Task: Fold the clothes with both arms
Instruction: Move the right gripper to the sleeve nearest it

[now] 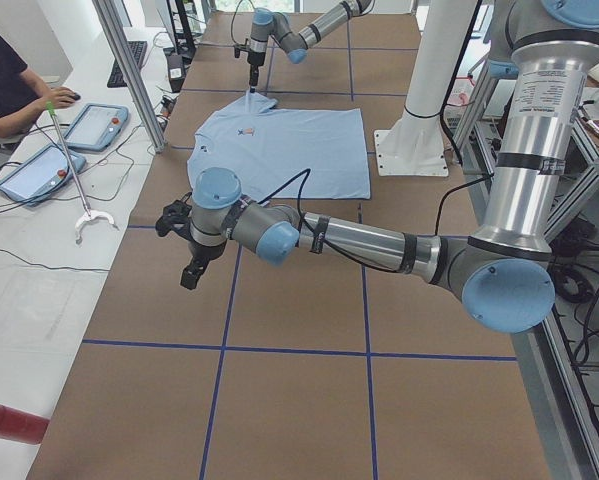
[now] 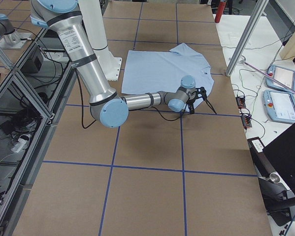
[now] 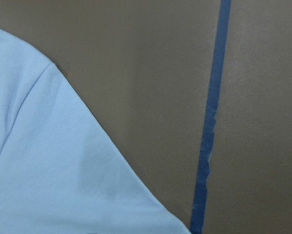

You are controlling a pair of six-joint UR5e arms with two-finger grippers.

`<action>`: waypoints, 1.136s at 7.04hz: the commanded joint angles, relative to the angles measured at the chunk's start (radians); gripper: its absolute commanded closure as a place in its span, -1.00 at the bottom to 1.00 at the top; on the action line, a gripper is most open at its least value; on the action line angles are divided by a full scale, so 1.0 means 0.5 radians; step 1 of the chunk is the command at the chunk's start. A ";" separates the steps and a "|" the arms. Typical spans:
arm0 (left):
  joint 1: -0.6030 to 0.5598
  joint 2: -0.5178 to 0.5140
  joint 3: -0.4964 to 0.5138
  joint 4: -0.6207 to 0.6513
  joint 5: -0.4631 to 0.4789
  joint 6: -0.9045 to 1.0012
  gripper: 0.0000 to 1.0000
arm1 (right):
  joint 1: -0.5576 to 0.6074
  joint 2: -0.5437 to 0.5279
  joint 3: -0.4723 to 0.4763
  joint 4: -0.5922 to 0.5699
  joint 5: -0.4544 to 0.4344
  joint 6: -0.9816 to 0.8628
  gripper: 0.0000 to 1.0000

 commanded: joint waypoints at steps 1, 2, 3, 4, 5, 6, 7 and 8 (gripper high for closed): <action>-0.001 0.005 0.001 0.000 0.000 0.001 -1.00 | -0.011 0.000 -0.018 -0.028 -0.001 -0.013 -0.29; -0.001 0.008 0.004 0.000 0.000 0.001 -1.00 | 0.007 0.009 -0.018 -0.037 0.005 -0.013 -0.11; -0.001 0.005 0.026 -0.003 0.000 0.004 -1.00 | 0.013 0.009 -0.018 -0.052 0.005 -0.020 0.09; -0.001 0.005 0.035 -0.006 -0.003 0.007 -1.00 | 0.022 0.012 -0.018 -0.064 0.008 -0.038 0.50; -0.001 0.005 0.035 -0.006 -0.003 0.007 -1.00 | 0.023 0.043 -0.018 -0.125 0.002 -0.047 0.94; -0.001 0.005 0.035 -0.006 -0.013 0.004 -1.00 | 0.023 0.064 -0.005 -0.171 0.002 -0.050 1.00; -0.001 0.008 0.038 -0.006 -0.104 0.004 -0.99 | 0.023 0.086 0.007 -0.172 0.008 -0.044 1.00; -0.001 0.011 0.035 -0.006 -0.147 0.004 -0.99 | 0.023 0.098 0.077 -0.175 0.014 -0.032 1.00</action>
